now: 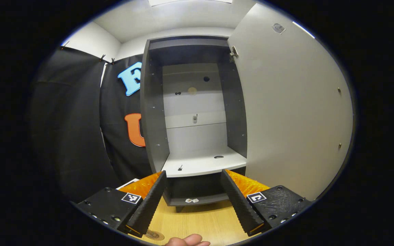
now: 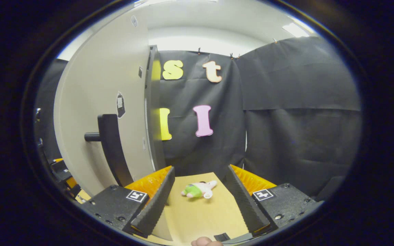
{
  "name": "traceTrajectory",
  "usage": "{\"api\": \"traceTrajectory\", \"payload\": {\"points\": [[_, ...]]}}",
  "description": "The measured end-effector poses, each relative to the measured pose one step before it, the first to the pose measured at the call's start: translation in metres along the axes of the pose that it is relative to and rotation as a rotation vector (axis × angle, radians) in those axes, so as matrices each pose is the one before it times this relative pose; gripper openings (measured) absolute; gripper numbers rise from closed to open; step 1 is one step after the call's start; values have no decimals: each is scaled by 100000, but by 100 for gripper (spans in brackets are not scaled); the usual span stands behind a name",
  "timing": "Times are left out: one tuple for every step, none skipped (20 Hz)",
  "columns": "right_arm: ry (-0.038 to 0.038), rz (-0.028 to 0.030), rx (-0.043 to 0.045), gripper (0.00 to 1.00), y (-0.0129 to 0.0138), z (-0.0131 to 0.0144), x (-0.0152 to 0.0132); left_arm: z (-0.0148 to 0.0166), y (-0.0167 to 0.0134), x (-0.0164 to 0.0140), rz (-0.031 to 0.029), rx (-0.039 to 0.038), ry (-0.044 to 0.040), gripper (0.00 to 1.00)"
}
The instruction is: Open the cabinet door with the right hand, grasp the bottle in the cabinet with the left hand and place it on the coaster, then close the cabinet door with the right hand.
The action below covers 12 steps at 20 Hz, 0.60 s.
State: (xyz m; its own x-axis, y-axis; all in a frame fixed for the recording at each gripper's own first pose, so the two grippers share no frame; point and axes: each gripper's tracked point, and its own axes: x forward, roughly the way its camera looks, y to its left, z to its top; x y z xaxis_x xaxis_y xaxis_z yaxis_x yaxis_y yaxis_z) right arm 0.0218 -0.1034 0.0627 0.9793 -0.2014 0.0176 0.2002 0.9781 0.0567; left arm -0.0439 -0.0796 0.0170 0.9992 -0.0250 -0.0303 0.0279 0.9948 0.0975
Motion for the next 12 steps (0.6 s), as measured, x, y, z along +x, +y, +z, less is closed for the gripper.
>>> {"api": "traceTrajectory", "payload": {"points": [[954, -462, 1243, 97, 130, -221, -28, -126, 79, 7, -257, -789, 126, 96], [580, -117, 802, 97, 9, 42, -14, -20, 102, 227, -149, -597, 97, 96], [418, 736, -558, 97, 337, 71, -72, -93, 69, 66, -186, -330, 494, 96], [60, 1322, -1225, 96, 543, 98, 42, -131, 167, 70, 53, -133, 161, 96], [-557, 1852, -1591, 97, 810, 265, -220, 38, 290, -5, 174, -225, -304, 96], [-827, 2400, -1825, 97, 1227, 244, -198, 180, 310, 81, 406, -296, -408, 96], [-514, 2868, -1723, 97, 1388, 146, -96, 103, 455, -61, 491, -338, -497, 96], [120, 3256, -508, 91, 1750, -232, -233, 90, 522, -60, 637, -361, -281, 96], [225, 3387, 208, 97, 1698, -122, -63, -149, 774, -47, 941, -201, -165, 96], [-584, 3239, 262, 97, 1564, 209, 71, -119, 777, -49, 880, -42, 57, 96], [-1147, 2611, 216, 97, 1511, 273, 234, -244, 1095, -114, 1689, -20, 402, 96], [-1022, 2445, 59, 97, 1352, 248, 396, -180, 1156, -169, 1796, -169, 477, 96]]}}
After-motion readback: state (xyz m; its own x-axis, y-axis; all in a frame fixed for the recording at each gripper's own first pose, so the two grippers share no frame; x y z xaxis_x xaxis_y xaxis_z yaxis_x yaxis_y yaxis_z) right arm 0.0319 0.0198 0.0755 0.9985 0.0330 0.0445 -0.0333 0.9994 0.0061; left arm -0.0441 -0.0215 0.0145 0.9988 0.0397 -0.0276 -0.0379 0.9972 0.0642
